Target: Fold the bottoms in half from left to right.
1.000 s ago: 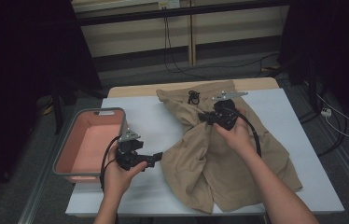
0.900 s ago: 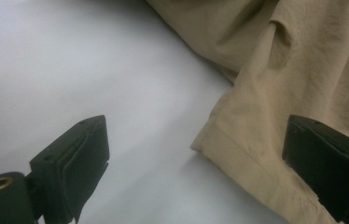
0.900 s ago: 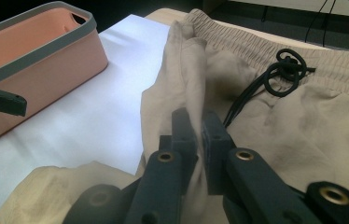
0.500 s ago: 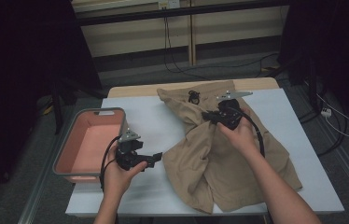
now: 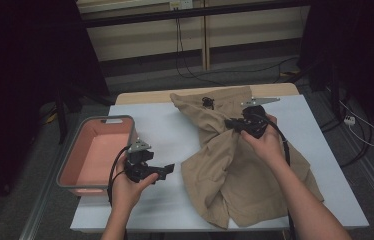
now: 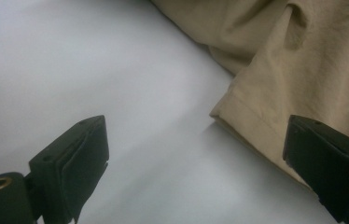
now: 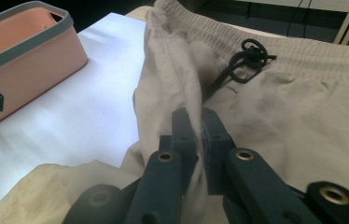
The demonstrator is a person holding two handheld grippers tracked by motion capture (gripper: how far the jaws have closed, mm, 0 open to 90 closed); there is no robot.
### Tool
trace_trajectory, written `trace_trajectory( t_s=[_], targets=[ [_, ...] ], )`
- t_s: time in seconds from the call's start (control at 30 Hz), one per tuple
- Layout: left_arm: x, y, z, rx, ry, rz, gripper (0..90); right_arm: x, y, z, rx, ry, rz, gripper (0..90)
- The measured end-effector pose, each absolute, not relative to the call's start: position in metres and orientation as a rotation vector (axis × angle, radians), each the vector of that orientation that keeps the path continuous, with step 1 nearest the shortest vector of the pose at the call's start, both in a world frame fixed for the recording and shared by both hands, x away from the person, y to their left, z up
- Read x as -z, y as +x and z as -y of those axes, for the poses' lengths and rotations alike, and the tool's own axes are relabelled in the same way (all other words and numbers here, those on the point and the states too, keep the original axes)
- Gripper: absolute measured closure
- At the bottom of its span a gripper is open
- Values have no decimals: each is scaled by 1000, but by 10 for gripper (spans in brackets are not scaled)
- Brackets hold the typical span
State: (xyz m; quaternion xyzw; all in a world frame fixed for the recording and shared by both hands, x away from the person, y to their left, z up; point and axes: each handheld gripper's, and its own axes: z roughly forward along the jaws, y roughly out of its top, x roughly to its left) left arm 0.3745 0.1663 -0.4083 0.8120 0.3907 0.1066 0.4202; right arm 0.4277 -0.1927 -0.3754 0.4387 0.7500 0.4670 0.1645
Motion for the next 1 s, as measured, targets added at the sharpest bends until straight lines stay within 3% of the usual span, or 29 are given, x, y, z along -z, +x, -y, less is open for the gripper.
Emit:
trace_trajectory(
  t_s=[1.0],
  targets=[
    [409, 374, -166, -265, 2044, -978, 68, 398, 425, 255, -1253, 1400, -2059, 871]
  ],
)
